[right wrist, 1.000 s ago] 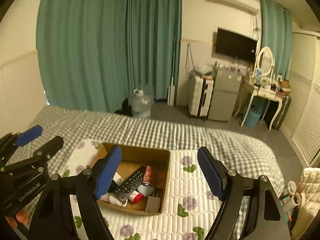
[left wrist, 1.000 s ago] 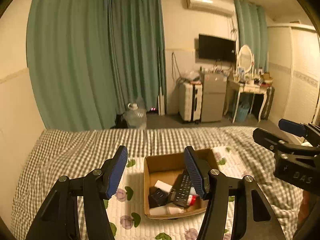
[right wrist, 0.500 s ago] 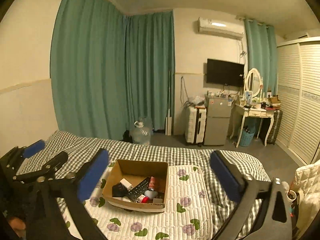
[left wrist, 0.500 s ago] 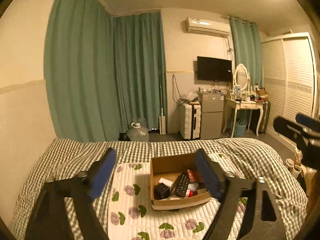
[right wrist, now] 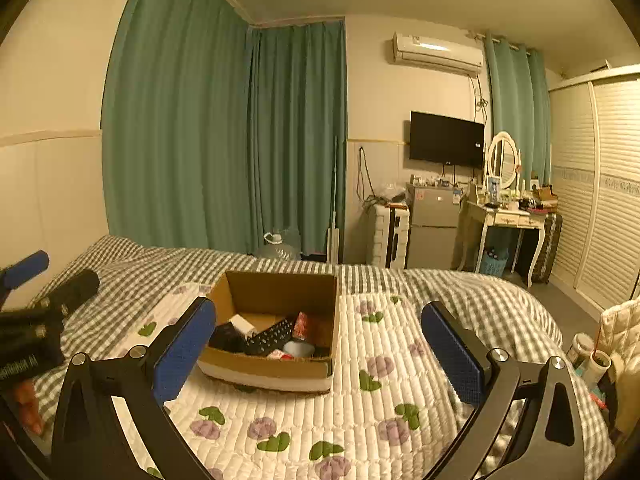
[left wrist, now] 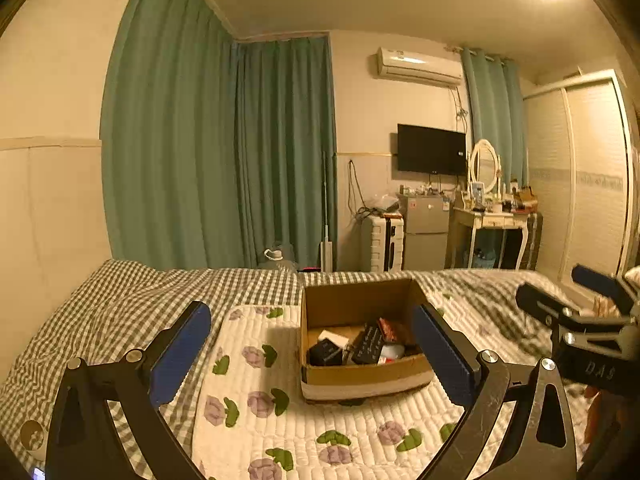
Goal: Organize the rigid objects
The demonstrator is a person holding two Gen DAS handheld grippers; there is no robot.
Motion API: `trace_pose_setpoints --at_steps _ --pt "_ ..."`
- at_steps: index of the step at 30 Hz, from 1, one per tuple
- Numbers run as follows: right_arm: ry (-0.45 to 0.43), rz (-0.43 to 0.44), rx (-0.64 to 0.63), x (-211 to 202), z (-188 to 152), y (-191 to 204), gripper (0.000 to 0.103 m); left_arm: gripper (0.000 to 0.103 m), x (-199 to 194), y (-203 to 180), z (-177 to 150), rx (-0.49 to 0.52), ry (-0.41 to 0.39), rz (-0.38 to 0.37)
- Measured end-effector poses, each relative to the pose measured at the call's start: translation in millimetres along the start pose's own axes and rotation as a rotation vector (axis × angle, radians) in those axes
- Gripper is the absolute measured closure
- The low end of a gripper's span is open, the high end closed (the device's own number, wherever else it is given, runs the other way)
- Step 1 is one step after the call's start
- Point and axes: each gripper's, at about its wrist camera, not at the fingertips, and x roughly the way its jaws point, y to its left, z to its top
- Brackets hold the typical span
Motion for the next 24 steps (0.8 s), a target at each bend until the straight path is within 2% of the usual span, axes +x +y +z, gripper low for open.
trace_pose_setpoints --at_steps 6,10,24 --pt "0.022 -0.003 0.017 14.8 -12.1 -6.1 0.0 0.0 6.4 -4.1 -16.7 -0.022 0.028 0.001" --pt "0.048 -0.003 0.021 21.6 -17.4 -7.2 0.0 0.0 10.8 -4.5 -23.4 -0.018 0.044 0.034" --pt "0.075 -0.004 0.023 27.1 -26.8 -6.7 0.0 0.0 12.1 0.3 -25.9 -0.035 0.065 0.028"
